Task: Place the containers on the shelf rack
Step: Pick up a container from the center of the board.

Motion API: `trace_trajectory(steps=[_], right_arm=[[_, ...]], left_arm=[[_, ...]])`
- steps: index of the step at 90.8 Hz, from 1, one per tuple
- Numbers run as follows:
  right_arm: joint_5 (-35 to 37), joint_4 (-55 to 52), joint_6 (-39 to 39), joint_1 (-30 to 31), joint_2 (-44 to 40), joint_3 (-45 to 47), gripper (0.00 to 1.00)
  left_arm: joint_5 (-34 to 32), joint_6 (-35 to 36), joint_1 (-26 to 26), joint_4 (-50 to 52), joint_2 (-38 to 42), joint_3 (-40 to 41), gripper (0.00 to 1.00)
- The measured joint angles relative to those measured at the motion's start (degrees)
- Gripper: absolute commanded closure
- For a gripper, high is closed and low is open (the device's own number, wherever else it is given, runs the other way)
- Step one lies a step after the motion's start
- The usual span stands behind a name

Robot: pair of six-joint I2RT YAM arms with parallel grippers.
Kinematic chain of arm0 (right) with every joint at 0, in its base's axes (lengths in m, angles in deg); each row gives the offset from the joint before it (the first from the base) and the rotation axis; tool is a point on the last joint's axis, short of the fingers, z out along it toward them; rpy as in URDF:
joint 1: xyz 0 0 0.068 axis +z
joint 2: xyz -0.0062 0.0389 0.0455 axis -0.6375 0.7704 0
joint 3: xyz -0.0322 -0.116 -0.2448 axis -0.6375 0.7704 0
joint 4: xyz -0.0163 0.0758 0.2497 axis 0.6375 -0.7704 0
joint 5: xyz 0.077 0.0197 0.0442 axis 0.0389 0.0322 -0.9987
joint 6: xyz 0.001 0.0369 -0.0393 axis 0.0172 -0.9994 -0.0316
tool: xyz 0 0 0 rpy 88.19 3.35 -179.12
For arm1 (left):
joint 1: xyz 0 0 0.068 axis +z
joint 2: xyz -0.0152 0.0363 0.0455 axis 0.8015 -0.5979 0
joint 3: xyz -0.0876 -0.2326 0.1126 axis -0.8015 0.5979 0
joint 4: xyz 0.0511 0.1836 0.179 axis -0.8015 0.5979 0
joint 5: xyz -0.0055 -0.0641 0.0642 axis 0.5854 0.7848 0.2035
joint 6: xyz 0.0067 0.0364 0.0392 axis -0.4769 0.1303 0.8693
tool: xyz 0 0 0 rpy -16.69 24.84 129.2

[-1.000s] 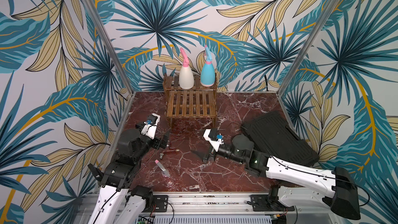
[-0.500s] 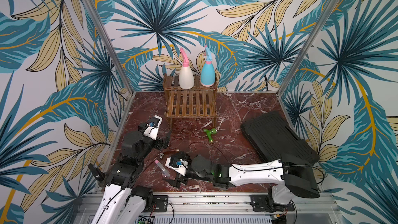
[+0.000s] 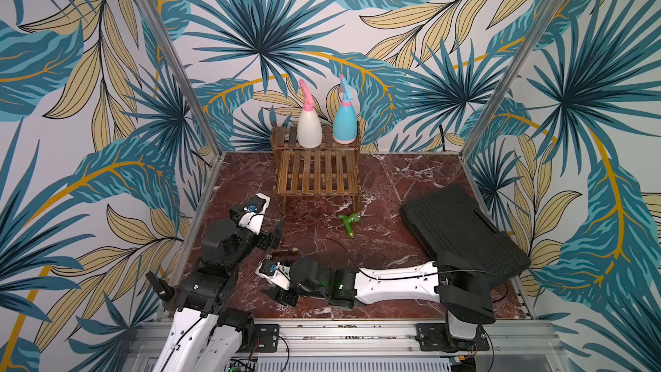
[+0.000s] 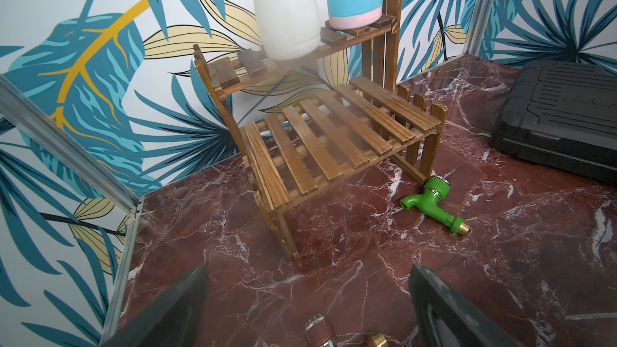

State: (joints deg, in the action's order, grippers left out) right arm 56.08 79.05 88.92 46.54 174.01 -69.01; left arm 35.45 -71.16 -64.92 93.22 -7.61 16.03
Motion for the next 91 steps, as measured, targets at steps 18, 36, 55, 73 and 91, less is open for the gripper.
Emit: trace_trajectory(steps=[18,36,55,73,91], right_arm=[[0.7,-2.6,-1.1,0.0,0.3,-0.3,0.68],[1.3,-2.5,-1.4,0.0,0.2,-0.1,0.77],[4.2,-0.7,-2.5,0.0,-4.3,5.3,0.78],[10.2,-0.5,-6.3,0.0,-16.1,14.6,0.79],[18.0,-6.8,-11.6,-0.4,-26.1,18.0,0.79]], left_arm=[[0.4,0.0,0.0,0.0,0.4,0.1,0.0],[1.0,0.0,0.0,0.0,1.2,0.1,0.0],[1.4,-0.1,0.0,0.0,2.0,0.1,0.0],[1.4,-0.4,0.0,-0.4,2.5,0.1,0.0],[7.0,0.0,0.1,-2.2,4.0,0.4,0.0]])
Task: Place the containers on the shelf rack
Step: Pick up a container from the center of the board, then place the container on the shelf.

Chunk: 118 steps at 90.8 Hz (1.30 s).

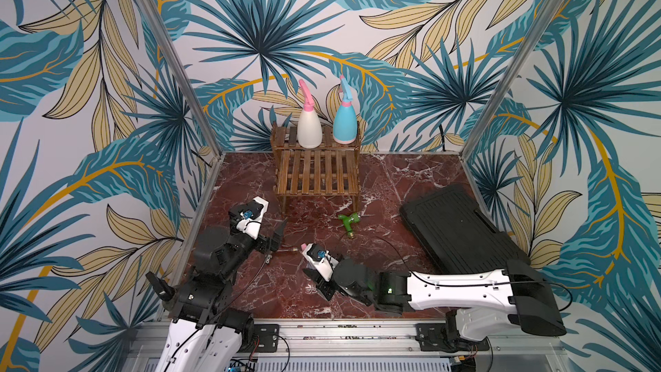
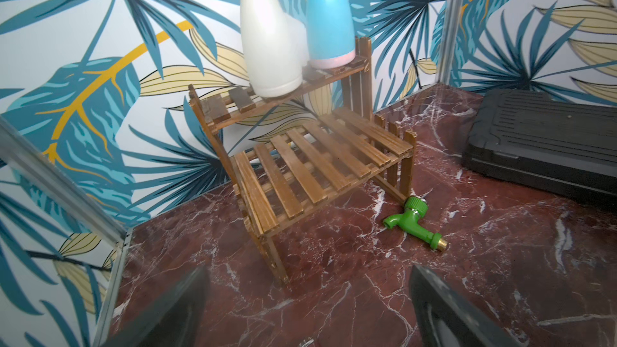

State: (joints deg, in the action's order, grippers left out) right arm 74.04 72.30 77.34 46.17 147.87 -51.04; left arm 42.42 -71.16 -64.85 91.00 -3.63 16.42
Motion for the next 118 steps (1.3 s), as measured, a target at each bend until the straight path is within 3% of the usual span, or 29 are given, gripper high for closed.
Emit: trace_trajectory(steps=[20,39,60,98,118], right_arm=[[3.0,-8.7,-4.8,-5.7,-6.3,0.5,0.79],[2.3,-15.8,-5.9,-14.3,-9.7,-2.6,0.81],[0.1,-21.5,-4.9,-23.5,-10.9,-11.6,0.8],[-5.3,-29.2,5.1,-33.5,5.7,-39.9,0.79],[-11.1,-31.8,9.7,-37.1,15.1,-48.4,0.79]], left_arm=[[10.9,2.2,-2.4,-0.8,-2.6,1.0,0.0],[11.4,6.0,-10.1,1.7,-7.4,0.7,0.0],[11.1,6.4,-11.6,2.6,-12.5,-2.3,0.0],[10.3,6.4,-11.7,0.4,-19.8,-4.3,0.0],[8.7,7.0,-11.7,0.7,-21.1,-4.3,0.0]])
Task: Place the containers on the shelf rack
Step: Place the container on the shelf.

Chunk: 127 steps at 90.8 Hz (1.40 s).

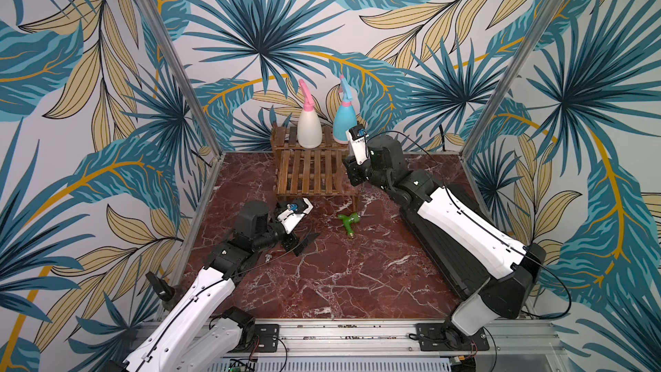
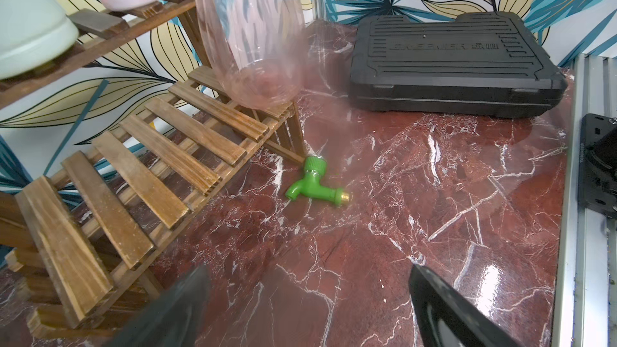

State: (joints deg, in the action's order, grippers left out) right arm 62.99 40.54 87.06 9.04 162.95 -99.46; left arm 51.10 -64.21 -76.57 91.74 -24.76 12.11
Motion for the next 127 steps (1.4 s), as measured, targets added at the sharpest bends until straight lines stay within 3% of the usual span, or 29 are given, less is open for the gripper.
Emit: trace_trajectory(steps=[30,89,110,127], right_arm=[[-6.2,-0.7,3.6,-4.2,4.9,-2.1,0.79],[-9.6,5.3,4.4,-6.5,8.7,-1.6,0.78],[-10.0,5.4,4.4,-7.1,9.3,-1.4,0.72],[-10.1,5.4,3.8,-7.1,9.3,-1.4,0.55]], left_arm=[[-0.4,0.0,0.9,0.0,-0.9,0.0,0.0],[-0.1,-0.5,4.1,-0.6,-2.1,0.0,0.0],[-0.1,-1.1,4.9,-1.2,-2.0,0.0,0.0],[-0.1,-1.2,5.2,-1.4,-2.0,0.0,0.0]])
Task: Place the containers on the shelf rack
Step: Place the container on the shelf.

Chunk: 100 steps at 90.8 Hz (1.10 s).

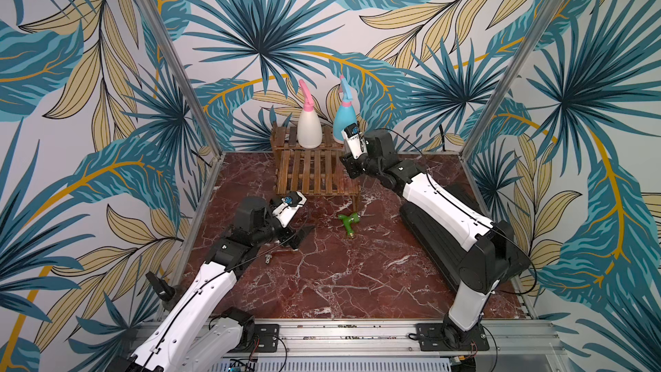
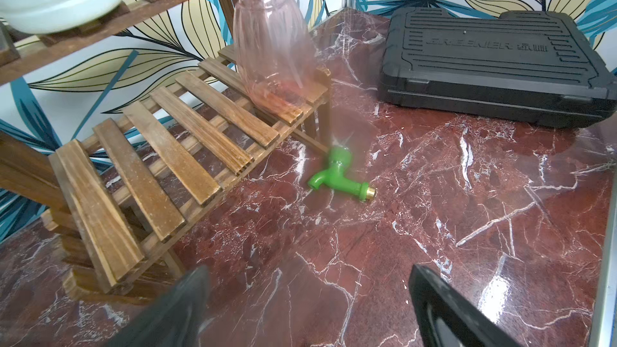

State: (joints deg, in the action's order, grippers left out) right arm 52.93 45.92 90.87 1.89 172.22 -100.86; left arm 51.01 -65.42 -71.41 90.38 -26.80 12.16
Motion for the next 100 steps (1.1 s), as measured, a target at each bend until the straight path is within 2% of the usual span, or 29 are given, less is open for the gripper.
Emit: trace_trajectory(steps=[28,33,37,48,66,75,81,100], right_arm=[[-0.2,0.0,-0.7,-0.2,0.0,0.0,0.33],[-0.2,0.1,-0.7,-0.3,0.0,0.1,0.26],[-0.2,0.2,-1.1,-0.3,0.0,0.2,0.16],[-0.6,1.1,-0.7,-0.3,-0.1,1.6,0.05],[-0.7,3.4,-0.7,-0.3,-4.7,8.0,0.01],[-0.2,6.7,0.0,-0.3,-11.2,14.0,0.01],[0.6,9.4,0.8,-0.4,-16.0,17.9,0.01],[2.2,16.5,2.1,-5.2,-27.9,28.3,0.01]], left_arm=[[0.0,-0.1,0.1,-0.2,0.0,0.0,0.0],[0.0,-0.1,0.2,-0.2,0.0,0.0,0.0],[0.0,-0.1,0.2,-0.2,0.0,0.0,0.0],[0.0,-0.5,0.4,-0.2,0.0,0.0,0.0],[-2.1,-2.6,3.7,0.0,0.5,-0.1,0.0],[-5.7,-4.1,8.5,2.3,0.8,-1.5,0.0],[-8.1,-5.3,13.4,4.4,0.8,-3.5,0.0],[-16.6,-11.1,34.0,12.0,1.9,-11.3,0.0]])
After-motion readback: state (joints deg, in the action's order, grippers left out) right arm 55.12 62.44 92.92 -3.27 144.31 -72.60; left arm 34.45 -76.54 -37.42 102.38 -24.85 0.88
